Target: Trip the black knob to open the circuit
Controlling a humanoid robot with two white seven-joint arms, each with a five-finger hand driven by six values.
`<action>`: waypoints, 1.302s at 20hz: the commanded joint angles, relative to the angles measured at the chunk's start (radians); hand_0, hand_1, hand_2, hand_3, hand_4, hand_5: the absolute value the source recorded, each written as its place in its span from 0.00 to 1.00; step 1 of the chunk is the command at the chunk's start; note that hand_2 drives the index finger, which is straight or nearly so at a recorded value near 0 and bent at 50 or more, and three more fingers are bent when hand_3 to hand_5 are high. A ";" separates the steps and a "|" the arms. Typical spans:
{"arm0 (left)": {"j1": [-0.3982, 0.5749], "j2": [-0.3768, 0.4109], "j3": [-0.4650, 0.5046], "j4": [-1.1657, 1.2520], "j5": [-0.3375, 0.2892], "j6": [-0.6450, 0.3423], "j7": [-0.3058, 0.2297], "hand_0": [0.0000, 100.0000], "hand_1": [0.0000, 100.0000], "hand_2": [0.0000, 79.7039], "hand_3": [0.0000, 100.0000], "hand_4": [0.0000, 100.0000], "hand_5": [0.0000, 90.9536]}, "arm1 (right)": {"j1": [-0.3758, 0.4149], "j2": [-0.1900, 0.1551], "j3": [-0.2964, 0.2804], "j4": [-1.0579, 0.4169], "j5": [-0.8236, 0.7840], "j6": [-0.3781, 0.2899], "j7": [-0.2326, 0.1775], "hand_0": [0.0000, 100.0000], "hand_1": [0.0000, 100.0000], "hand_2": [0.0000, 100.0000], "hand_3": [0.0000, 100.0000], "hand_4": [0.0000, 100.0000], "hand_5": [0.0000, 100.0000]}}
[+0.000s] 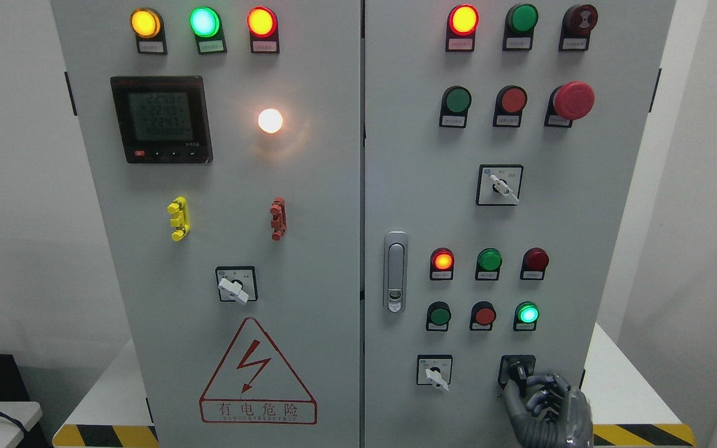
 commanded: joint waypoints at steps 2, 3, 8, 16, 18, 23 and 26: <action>-0.008 0.000 0.000 0.000 -0.032 0.001 0.000 0.12 0.39 0.00 0.00 0.00 0.00 | -0.001 0.001 0.015 -0.001 0.000 -0.058 0.007 0.38 0.86 0.55 0.88 0.90 0.96; -0.008 0.000 0.000 0.000 -0.032 0.001 0.000 0.12 0.39 0.00 0.00 0.00 0.00 | 0.001 0.001 0.015 -0.001 0.000 -0.058 0.007 0.38 0.86 0.55 0.88 0.90 0.96; -0.008 0.000 0.000 0.000 -0.032 0.001 0.000 0.12 0.39 0.00 0.00 0.00 0.00 | 0.002 0.001 0.015 -0.001 0.000 -0.058 0.007 0.37 0.86 0.55 0.88 0.90 0.96; -0.008 0.000 0.000 0.000 -0.034 0.001 0.000 0.12 0.39 0.00 0.00 0.00 0.00 | 0.002 0.001 0.015 -0.001 0.000 -0.058 0.007 0.35 0.86 0.55 0.88 0.90 0.96; -0.008 0.000 0.000 0.000 -0.034 0.001 0.000 0.12 0.39 0.00 0.00 0.00 0.00 | 0.002 0.001 0.015 -0.001 0.000 -0.058 0.007 0.34 0.86 0.55 0.88 0.90 0.96; -0.008 0.000 0.000 0.000 -0.034 0.001 0.000 0.12 0.39 0.00 0.00 0.00 0.00 | 0.005 -0.001 0.013 -0.001 0.000 -0.059 0.007 0.32 0.85 0.55 0.88 0.90 0.96; -0.008 0.000 0.000 0.000 -0.032 0.001 0.000 0.12 0.39 0.00 0.00 0.00 0.00 | 0.007 -0.002 0.013 -0.001 0.000 -0.065 0.007 0.27 0.84 0.53 0.87 0.90 0.96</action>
